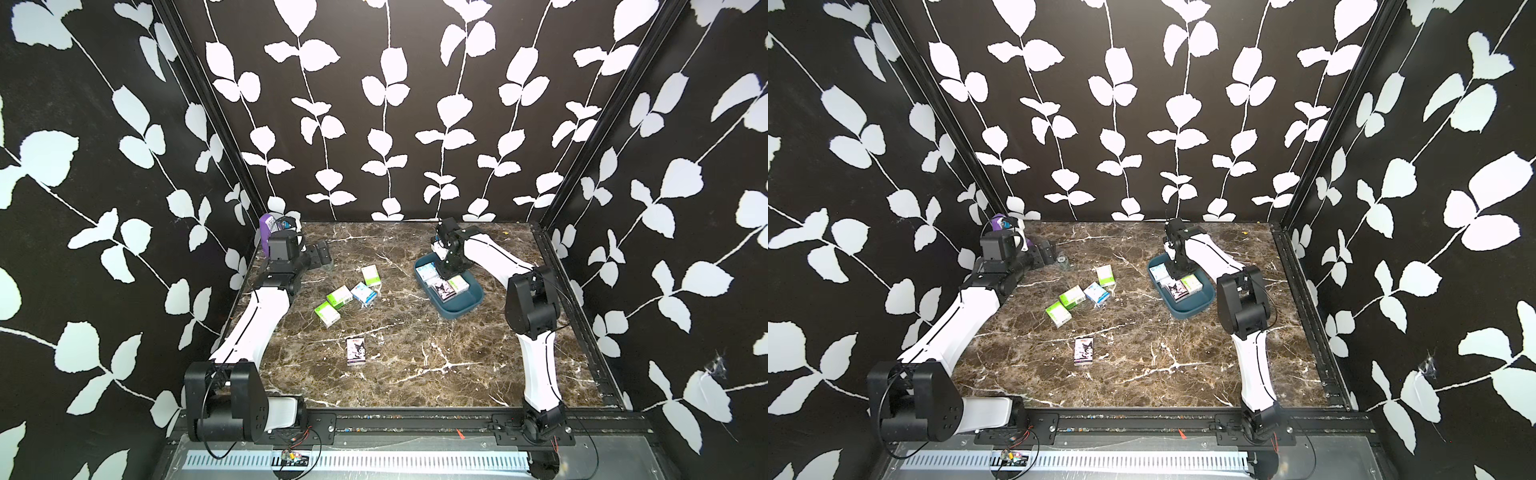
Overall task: Put the pocket tissues into the storage box
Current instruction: Adjust the pocket tissues in the storage box.
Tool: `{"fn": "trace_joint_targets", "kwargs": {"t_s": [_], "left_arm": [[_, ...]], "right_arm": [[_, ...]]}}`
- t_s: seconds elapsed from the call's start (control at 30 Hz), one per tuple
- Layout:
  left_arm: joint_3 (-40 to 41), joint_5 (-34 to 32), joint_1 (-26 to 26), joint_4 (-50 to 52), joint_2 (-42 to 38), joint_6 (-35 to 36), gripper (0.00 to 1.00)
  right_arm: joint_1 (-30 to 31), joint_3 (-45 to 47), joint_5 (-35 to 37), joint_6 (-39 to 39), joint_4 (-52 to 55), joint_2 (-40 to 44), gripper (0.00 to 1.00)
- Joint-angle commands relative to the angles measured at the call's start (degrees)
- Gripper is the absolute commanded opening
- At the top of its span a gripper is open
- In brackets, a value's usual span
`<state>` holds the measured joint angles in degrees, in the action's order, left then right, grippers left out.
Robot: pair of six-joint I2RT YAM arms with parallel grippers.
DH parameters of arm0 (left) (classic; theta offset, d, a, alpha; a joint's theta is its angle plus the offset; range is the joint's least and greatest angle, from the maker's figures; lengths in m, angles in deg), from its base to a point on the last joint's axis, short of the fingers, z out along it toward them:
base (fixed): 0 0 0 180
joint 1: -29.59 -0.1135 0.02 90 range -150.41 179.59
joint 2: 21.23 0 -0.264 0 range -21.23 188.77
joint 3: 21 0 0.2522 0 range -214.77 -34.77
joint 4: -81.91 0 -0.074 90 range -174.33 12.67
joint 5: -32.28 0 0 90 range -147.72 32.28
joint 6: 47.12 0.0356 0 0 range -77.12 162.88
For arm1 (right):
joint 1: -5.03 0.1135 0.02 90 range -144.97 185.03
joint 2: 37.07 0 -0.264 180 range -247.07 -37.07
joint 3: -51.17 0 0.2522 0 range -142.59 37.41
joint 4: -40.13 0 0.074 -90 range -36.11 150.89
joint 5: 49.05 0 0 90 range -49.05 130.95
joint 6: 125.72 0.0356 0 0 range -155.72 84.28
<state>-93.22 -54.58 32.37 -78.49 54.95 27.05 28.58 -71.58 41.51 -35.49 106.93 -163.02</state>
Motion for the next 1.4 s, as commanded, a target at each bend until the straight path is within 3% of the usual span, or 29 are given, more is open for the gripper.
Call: {"fn": "trace_joint_targets", "kwargs": {"t_s": [0.0,0.73,1.07,1.23,1.37], "left_arm": [[-1.74,-0.24,-0.24,0.22,-0.16,0.82,0.99],[-1.32,-0.70,-0.24,0.57,-0.68,1.20,0.99],[-0.70,-0.41,-0.24,-0.11,-0.60,0.55,0.99],[-0.53,-0.35,-0.27,-0.73,-0.33,-0.41,0.99],[-0.57,0.03,-0.31,-0.71,-0.15,-0.95,0.99]], "right_arm": [[-0.17,-3.38,1.10,-1.69,1.19,-1.04,0.34],[-0.26,-7.38,-1.87,-2.78,0.89,-4.90,0.34],[0.86,-1.41,-1.48,-2.25,-0.15,5.25,0.57],[6.17,4.96,-2.73,-1.72,-7.04,11.20,0.68],[11.64,5.91,-7.18,0.49,-12.57,10.92,0.74]]}}
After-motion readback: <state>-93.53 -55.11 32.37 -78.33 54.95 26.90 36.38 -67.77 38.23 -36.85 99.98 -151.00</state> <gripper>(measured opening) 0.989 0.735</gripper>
